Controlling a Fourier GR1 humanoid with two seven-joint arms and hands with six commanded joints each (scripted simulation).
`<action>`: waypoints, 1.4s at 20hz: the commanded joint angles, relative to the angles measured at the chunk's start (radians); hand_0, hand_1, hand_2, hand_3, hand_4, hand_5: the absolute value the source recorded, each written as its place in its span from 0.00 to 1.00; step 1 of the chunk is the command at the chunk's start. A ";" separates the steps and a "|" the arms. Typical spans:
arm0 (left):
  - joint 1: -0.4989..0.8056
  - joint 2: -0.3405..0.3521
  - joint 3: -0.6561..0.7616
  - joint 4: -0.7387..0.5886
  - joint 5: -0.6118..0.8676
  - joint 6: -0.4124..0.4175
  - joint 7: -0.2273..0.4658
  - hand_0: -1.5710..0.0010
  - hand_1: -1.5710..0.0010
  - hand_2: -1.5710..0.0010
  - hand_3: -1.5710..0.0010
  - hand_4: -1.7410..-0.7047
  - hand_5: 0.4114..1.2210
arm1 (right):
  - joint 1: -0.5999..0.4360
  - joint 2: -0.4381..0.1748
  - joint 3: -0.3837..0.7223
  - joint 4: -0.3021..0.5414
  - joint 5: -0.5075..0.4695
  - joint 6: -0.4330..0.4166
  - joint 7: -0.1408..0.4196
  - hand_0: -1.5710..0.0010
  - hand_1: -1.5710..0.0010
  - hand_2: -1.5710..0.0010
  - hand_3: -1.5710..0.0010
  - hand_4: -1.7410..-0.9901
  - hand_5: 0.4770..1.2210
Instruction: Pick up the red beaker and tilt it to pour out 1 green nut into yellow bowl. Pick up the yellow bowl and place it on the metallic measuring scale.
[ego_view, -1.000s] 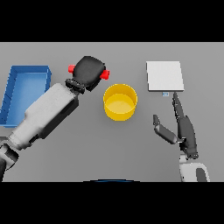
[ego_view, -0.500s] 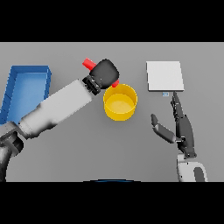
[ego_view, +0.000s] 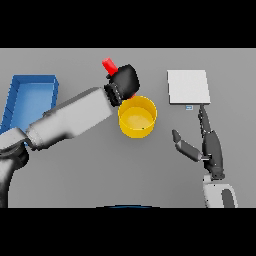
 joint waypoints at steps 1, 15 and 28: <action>-0.017 -0.013 -0.020 0.025 -0.010 -0.006 -0.013 0.00 0.00 0.00 0.00 0.00 1.00 | 0.012 -0.006 0.004 0.002 0.014 -0.002 -0.014 1.00 1.00 1.00 1.00 0.65 0.14; -0.239 0.012 -0.129 0.120 -0.023 0.051 -0.141 0.00 0.00 0.00 0.05 0.01 1.00 | -0.005 0.006 0.015 0.017 0.047 -0.029 -0.026 1.00 1.00 1.00 1.00 0.72 0.15; -0.363 0.199 0.355 0.513 0.485 0.177 0.028 0.00 0.00 0.01 0.13 0.01 1.00 | -0.009 0.000 0.002 0.022 -0.031 0.028 -0.047 1.00 1.00 1.00 1.00 0.69 0.15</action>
